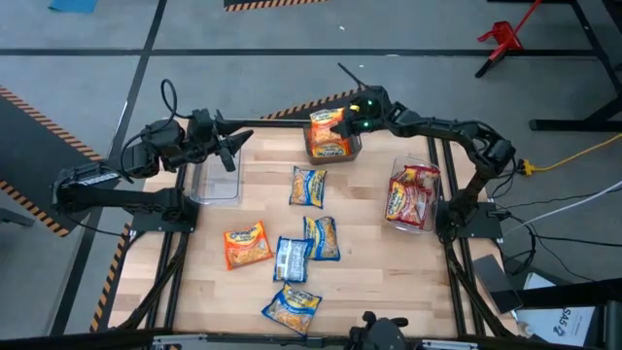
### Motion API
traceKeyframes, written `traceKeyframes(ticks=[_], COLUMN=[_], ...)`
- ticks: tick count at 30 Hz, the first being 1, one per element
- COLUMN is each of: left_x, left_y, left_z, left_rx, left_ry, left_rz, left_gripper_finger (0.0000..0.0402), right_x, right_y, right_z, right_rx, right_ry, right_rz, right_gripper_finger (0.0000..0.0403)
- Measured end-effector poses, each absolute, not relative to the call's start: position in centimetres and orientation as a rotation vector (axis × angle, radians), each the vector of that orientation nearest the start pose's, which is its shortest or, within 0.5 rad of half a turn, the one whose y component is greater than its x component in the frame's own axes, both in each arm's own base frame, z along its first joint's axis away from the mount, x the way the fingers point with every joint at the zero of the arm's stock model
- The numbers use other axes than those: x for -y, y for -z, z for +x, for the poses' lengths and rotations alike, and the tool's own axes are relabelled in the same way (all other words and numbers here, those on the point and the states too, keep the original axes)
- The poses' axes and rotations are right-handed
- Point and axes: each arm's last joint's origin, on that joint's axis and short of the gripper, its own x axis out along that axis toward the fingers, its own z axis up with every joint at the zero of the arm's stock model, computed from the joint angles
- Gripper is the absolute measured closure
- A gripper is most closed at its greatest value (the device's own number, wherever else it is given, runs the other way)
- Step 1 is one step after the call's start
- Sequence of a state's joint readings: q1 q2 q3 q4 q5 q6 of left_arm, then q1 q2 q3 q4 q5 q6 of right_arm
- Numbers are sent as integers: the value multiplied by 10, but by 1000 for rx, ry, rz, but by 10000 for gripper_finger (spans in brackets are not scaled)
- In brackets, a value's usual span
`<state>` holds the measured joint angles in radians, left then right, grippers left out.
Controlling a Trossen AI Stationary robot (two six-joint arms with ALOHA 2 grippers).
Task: Sort Maruchan noodles
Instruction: Put the orange noodle pack into the black bin
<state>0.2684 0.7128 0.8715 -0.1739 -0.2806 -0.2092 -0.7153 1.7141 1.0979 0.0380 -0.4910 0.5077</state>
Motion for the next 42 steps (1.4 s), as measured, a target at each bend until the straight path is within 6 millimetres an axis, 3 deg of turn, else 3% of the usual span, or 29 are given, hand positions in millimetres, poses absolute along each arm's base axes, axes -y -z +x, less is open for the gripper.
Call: traceKeyframes(ticks=[7,14,24,30,37,42], left_x=[-47,-47,-47,-47,-46,-45], left_y=[-372,-371,-370,-368,-361,-359], left_z=[141,141,141,141,141,141], left_rx=[39,23,21,-8,-64,-92], left_ry=[-549,-551,-551,-552,-539,-483], left_rz=[-203,-204,-204,-204,-251,-272], left_gripper_finger=[230,230,230,230,230,230], right_x=[231,232,233,249,252,256], right_y=[-202,-199,-196,-219,-251,-269], right_z=[299,297,295,290,290,294], right_rx=[-456,-479,-500,-531,-686,-639], right_ry=[296,332,363,424,483,461], right_rz=[892,901,882,837,686,632], right_gripper_finger=[336,331,213,194,208,221])
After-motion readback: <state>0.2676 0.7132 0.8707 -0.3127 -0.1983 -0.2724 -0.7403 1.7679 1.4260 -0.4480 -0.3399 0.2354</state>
